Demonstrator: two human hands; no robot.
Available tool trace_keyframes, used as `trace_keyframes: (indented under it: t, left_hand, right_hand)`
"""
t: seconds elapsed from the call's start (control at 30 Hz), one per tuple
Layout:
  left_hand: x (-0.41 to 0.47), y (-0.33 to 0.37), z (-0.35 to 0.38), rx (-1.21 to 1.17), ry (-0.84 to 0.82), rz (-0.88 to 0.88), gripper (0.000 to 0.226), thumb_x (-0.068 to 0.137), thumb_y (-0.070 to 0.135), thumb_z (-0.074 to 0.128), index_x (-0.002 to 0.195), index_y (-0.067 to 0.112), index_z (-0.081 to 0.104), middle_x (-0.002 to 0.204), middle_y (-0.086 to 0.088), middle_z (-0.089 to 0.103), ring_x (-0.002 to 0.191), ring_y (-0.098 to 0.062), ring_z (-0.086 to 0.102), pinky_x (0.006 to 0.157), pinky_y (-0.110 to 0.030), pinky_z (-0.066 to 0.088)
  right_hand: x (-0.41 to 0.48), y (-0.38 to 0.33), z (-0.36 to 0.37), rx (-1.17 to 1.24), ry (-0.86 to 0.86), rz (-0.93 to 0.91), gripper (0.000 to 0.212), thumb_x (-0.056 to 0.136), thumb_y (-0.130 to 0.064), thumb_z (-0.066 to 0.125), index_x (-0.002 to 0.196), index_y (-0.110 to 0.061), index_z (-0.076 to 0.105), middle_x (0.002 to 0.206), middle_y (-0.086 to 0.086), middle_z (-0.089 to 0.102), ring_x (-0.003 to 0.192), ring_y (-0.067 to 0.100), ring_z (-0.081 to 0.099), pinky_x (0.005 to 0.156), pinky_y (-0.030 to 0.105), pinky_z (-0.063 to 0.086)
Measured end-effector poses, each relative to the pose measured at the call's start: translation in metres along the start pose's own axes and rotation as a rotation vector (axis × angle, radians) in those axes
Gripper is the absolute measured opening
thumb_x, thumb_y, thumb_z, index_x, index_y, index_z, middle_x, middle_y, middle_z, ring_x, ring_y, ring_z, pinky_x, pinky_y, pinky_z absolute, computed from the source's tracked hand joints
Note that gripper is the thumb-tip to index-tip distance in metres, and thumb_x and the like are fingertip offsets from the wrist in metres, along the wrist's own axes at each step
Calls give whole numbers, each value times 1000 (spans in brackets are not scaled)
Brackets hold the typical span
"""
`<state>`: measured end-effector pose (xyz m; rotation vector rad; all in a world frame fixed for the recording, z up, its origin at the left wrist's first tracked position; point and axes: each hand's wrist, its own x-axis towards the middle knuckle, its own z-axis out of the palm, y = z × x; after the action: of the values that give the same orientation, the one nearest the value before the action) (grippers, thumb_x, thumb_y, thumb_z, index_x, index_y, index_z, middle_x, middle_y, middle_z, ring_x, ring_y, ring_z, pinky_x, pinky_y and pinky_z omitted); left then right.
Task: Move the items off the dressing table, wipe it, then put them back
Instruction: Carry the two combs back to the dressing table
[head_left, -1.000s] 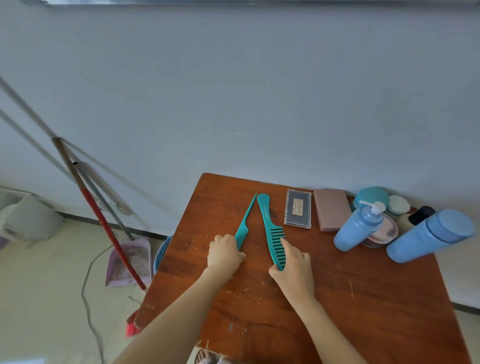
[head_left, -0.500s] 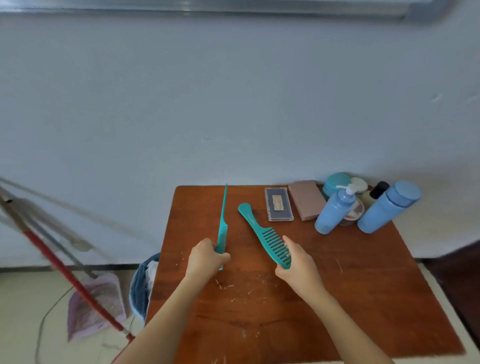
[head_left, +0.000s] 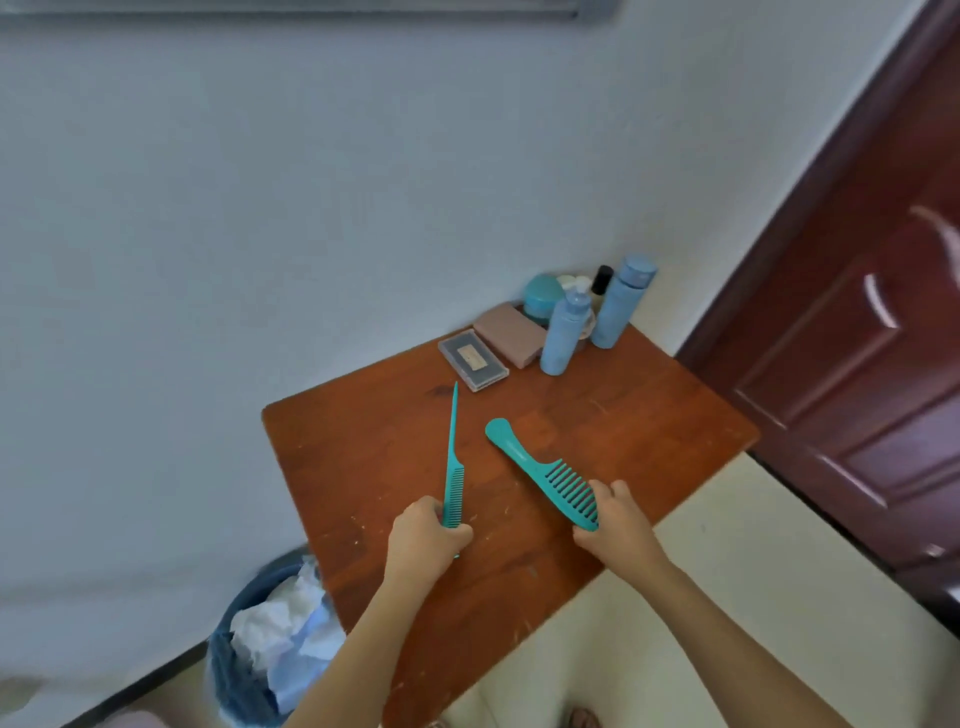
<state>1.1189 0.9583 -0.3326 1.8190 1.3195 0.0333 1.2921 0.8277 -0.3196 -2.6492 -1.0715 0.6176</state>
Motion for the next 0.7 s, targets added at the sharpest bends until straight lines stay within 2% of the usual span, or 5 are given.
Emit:
trace_keyframes:
  t: [0.3,0.4,0.5,0.6,0.7]
  left_hand:
    - [-40,45,40,83,-161,160,39,83,27,64,117,15,50,115,-3,57,78,-10,56,52,-11,42]
    - [-68,71,68,120,-223,244,31,82,28,65,107,15,52,103,0,55,83,-12,57,58,-16,47]
    - [-107,98,110,170,-244,361,26,79,24,65,98,11,55,96,-5,59,84,-20,59,67,-30,50]
    - [-156,124,157,206,-281,473,21,75,20,64,90,7,57,86,-9,60,76,-24,56,61,-27,38]
    - [-212,144,206,221,-341,569,18,74,19,64,80,9,51,83,-11,57,74,-25,55,62,-28,38]
  right_hand:
    - [-74,49,-17,253,297,125,58,70,-31,76,118,-12,48,101,0,42,97,20,54,82,22,39]
    - [-114,87,-28,271,390,253,60,69,-30,75,119,-12,48,107,5,46,97,24,56,87,30,43]
    - [-168,135,-38,330,451,404,59,69,-26,74,119,-13,45,112,6,46,97,24,56,89,35,46]
    - [-229,186,-45,397,531,500,56,69,-21,73,117,-12,45,112,7,46,94,22,55,87,37,47]
    - [-293,234,-51,415,594,592,54,69,-21,72,115,-13,44,108,5,49,90,20,54,80,34,48]
